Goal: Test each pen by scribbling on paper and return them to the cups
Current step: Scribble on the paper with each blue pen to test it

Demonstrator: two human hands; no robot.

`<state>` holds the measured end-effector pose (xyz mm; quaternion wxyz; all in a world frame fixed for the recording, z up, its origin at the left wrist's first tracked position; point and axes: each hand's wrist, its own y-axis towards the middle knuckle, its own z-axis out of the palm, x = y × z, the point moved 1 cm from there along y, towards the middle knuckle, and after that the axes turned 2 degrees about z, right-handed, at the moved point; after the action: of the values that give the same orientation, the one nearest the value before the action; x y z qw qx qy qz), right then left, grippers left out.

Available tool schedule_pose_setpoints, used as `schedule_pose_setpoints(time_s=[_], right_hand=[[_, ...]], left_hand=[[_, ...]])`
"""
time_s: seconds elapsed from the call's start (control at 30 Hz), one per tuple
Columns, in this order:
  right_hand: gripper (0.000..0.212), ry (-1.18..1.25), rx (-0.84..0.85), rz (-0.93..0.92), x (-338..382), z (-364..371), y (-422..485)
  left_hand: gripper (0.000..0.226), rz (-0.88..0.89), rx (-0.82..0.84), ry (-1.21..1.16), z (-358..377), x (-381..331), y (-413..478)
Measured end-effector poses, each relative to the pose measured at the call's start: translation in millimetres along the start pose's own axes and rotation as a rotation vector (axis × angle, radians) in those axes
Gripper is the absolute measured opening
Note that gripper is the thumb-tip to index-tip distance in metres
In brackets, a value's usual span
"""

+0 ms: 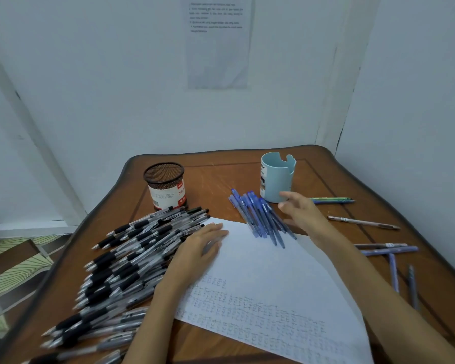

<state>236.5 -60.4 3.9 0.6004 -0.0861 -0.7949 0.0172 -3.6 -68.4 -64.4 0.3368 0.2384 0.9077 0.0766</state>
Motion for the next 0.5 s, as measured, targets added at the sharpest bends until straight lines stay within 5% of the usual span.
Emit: schedule_pose_setpoints(time_s=[0.13,0.27,0.5], right_hand=[[0.018,-0.328,0.031,-0.127,-20.5,-48.4,-28.6],[0.021,-0.646,0.007,-0.129,-35.3,-90.0,-54.4],[0.02,-0.831,0.046,-0.175,-48.5,-109.6,-62.2]], left_hand=[[0.033,-0.003,0.002,-0.035,-0.1,0.1,-0.8],[0.032,-0.004,0.007,-0.062,0.5,0.7,-1.3],[0.032,-0.012,0.014,-0.089,0.7,-0.7,-1.5]])
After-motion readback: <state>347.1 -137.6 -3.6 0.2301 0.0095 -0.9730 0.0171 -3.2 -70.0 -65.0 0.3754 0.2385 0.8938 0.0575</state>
